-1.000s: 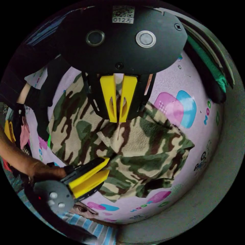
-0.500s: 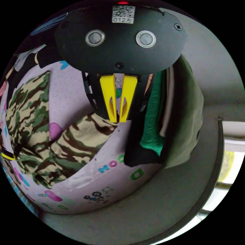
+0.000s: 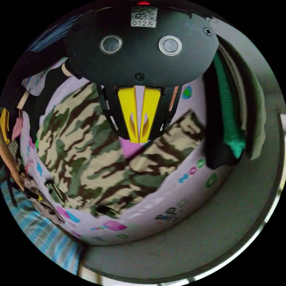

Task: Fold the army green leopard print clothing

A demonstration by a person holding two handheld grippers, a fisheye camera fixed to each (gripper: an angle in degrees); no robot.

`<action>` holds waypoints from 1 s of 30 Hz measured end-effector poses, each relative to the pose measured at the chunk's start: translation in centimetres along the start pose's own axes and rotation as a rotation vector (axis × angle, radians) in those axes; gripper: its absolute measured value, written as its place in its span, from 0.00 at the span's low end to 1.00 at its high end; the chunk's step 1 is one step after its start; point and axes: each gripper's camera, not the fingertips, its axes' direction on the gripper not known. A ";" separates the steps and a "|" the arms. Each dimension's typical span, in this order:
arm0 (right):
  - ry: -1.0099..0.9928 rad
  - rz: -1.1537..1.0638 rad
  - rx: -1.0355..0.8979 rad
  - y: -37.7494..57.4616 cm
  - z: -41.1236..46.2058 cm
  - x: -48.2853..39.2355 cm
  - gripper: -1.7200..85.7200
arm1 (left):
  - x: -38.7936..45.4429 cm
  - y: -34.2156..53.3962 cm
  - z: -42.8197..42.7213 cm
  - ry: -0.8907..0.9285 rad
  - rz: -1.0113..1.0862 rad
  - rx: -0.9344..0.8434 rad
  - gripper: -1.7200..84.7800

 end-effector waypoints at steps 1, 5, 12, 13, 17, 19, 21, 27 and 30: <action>-0.090 -0.099 -0.077 -0.2 0.7 -1.8 0.04 | 2.6 -0.9 1.0 0.025 0.062 -0.018 0.03; -0.232 -0.224 -0.365 1.8 3.8 -4.3 0.07 | 7.8 -2.3 3.6 0.059 0.199 -0.091 0.03; -0.298 -0.248 -0.473 5.1 5.4 -2.8 0.04 | 9.2 -2.3 6.5 0.042 0.222 -0.136 0.03; -0.312 -0.270 -0.466 5.3 5.7 -3.1 0.03 | 9.2 -2.4 6.6 0.038 0.217 -0.131 0.03; -0.197 -0.412 -0.538 6.4 7.6 -4.9 0.02 | 9.6 -3.0 6.9 -0.003 0.227 -0.137 0.03; -0.173 -0.447 -0.519 6.4 7.5 -5.4 0.01 | 9.8 -3.1 7.0 -0.031 0.247 -0.128 0.03; -0.155 -0.463 -0.565 6.2 7.7 -5.9 0.01 | 9.7 -3.0 7.1 -0.035 0.268 -0.124 0.03; -0.123 -0.509 -0.772 3.8 8.7 -8.3 0.02 | 7.4 -3.4 7.9 0.109 0.193 -0.183 0.02; -0.046 -0.444 -0.533 0.9 6.4 -8.1 0.08 | 6.6 -3.8 8.2 0.132 0.170 -0.184 0.02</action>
